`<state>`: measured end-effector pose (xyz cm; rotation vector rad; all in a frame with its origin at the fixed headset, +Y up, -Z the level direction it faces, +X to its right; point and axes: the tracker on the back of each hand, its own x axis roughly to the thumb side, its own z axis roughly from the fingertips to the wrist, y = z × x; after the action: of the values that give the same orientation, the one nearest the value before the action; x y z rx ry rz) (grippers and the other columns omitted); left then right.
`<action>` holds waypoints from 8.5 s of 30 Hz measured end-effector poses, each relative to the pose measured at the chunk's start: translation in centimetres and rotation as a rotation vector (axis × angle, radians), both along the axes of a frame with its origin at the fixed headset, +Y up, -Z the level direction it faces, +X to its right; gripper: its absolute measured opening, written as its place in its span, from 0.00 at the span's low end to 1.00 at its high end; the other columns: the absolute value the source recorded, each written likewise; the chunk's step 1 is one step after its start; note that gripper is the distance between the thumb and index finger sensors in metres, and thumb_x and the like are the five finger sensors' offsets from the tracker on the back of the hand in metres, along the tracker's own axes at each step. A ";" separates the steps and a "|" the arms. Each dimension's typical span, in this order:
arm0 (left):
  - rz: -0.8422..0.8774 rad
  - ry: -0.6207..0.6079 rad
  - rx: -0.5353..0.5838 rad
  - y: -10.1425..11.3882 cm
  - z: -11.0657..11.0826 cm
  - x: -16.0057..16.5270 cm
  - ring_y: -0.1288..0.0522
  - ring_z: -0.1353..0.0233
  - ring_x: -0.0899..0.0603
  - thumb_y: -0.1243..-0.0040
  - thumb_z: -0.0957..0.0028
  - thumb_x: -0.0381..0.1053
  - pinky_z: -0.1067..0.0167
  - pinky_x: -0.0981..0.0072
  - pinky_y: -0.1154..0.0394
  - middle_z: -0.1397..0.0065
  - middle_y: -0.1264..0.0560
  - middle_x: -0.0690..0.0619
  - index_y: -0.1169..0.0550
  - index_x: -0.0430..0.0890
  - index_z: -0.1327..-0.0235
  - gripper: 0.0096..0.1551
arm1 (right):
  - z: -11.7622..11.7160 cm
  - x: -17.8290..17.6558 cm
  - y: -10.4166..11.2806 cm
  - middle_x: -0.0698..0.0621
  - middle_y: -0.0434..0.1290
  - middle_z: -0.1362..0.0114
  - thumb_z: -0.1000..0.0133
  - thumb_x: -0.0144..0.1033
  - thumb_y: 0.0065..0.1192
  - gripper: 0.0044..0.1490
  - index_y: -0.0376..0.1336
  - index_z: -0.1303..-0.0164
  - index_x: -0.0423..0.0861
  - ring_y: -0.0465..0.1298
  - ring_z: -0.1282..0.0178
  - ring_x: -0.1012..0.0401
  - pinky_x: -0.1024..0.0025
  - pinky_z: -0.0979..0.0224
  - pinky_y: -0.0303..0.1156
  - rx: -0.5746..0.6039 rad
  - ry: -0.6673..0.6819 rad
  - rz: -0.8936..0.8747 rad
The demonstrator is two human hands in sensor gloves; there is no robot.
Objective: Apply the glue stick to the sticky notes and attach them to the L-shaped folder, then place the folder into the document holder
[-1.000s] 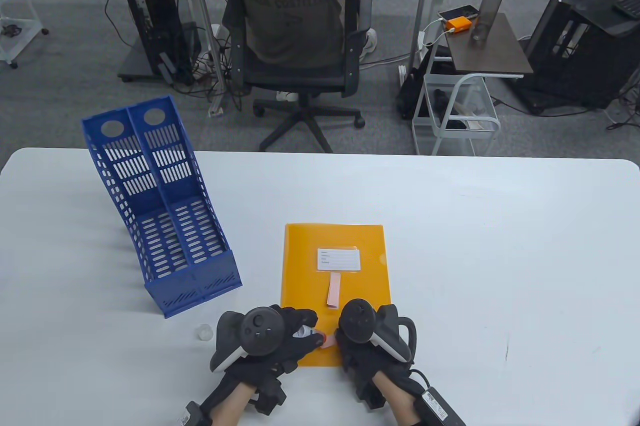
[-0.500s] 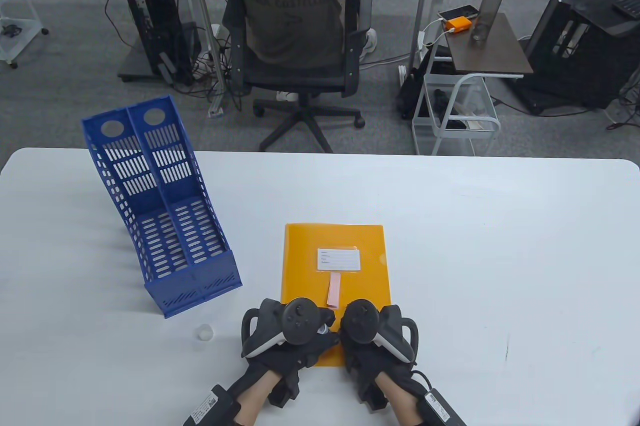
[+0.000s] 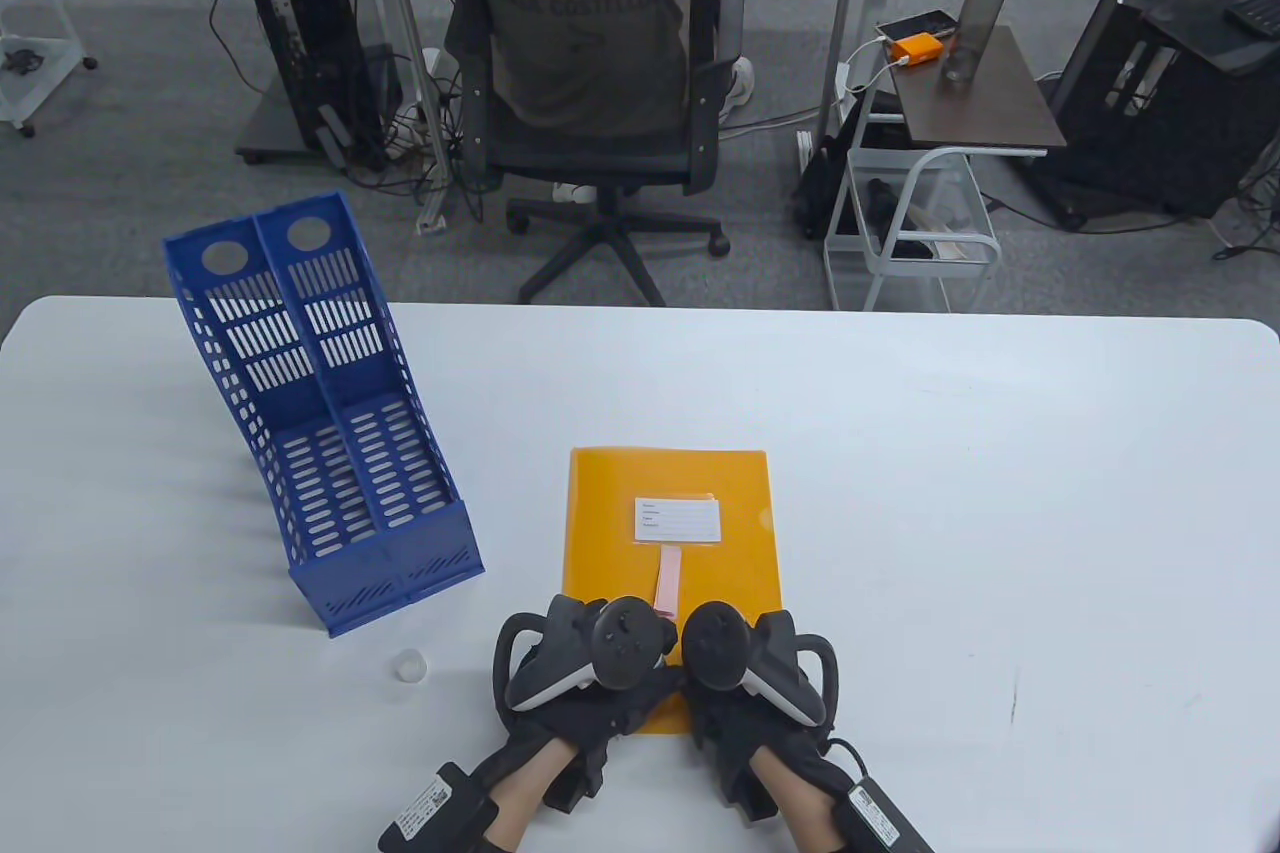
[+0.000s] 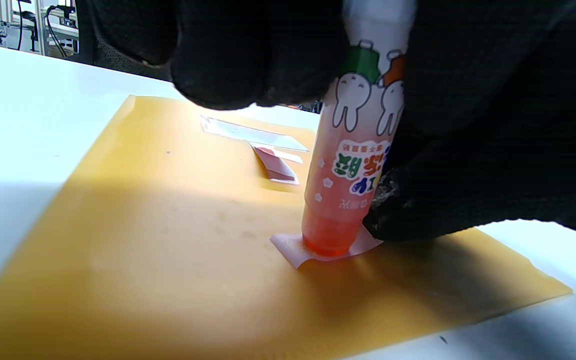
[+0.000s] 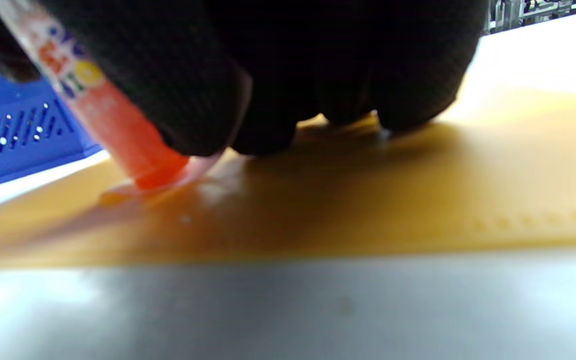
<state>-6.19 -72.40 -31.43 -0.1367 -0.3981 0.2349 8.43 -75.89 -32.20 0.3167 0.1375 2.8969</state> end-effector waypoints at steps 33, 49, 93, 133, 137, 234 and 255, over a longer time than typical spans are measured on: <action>0.104 0.023 -0.051 1.1 0.0 -2.3 0.20 0.47 0.43 0.30 0.50 0.63 0.33 0.36 0.31 0.54 0.16 0.48 0.19 0.49 0.41 0.29 | 0.0 -0.3 -0.2 0.42 0.71 0.27 0.53 0.40 0.79 0.26 0.77 0.52 0.36 0.72 0.31 0.45 0.49 0.40 0.76 0.020 -0.001 0.057; -0.027 -0.002 0.018 0.4 0.1 0.4 0.22 0.44 0.43 0.31 0.49 0.63 0.31 0.36 0.32 0.51 0.18 0.49 0.20 0.51 0.40 0.28 | -0.2 0.1 -0.2 0.44 0.72 0.28 0.54 0.41 0.81 0.25 0.78 0.54 0.38 0.73 0.32 0.46 0.49 0.40 0.76 0.027 -0.018 0.028; 0.800 0.097 -0.495 -4.8 -0.6 -11.2 0.23 0.41 0.42 0.49 0.41 0.52 0.33 0.37 0.32 0.28 0.30 0.40 0.45 0.42 0.22 0.38 | -0.2 0.2 -0.3 0.44 0.72 0.28 0.54 0.42 0.80 0.25 0.78 0.54 0.38 0.73 0.32 0.46 0.49 0.38 0.75 0.029 -0.015 0.033; 0.345 0.131 -0.250 -5.2 0.4 -5.8 0.33 0.22 0.38 0.55 0.44 0.66 0.35 0.43 0.33 0.24 0.28 0.42 0.30 0.43 0.35 0.35 | -0.2 0.4 -0.1 0.38 0.69 0.27 0.51 0.40 0.75 0.26 0.76 0.52 0.34 0.70 0.32 0.42 0.50 0.36 0.73 -0.037 -0.007 -0.037; 0.358 0.148 -0.252 -5.2 0.4 -5.8 0.32 0.22 0.39 0.56 0.44 0.66 0.35 0.43 0.32 0.24 0.27 0.43 0.29 0.43 0.35 0.35 | -0.3 0.6 0.0 0.36 0.67 0.26 0.51 0.40 0.74 0.26 0.75 0.51 0.35 0.69 0.32 0.40 0.48 0.36 0.72 -0.073 -0.009 -0.083; 0.593 0.182 -0.398 -6.3 -0.7 -8.5 0.34 0.22 0.43 0.59 0.44 0.66 0.35 0.46 0.33 0.25 0.27 0.46 0.35 0.42 0.33 0.36 | -7.4 -4.7 1.3 0.42 0.82 0.50 0.48 0.41 0.71 0.27 0.77 0.46 0.38 0.83 0.65 0.54 0.59 0.61 0.79 -0.033 -0.124 0.280; 0.586 0.177 -0.400 -6.3 -0.7 -8.5 0.34 0.22 0.43 0.59 0.44 0.66 0.35 0.46 0.33 0.24 0.28 0.46 0.35 0.43 0.33 0.36 | -8.3 -3.7 1.4 0.41 0.83 0.50 0.51 0.37 0.77 0.25 0.77 0.47 0.38 0.83 0.62 0.52 0.57 0.59 0.79 -0.096 -0.163 0.187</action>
<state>-14.68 -78.70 -32.12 -0.3892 -0.2020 0.9000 4.68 -74.47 -40.52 0.0527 0.2918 3.0711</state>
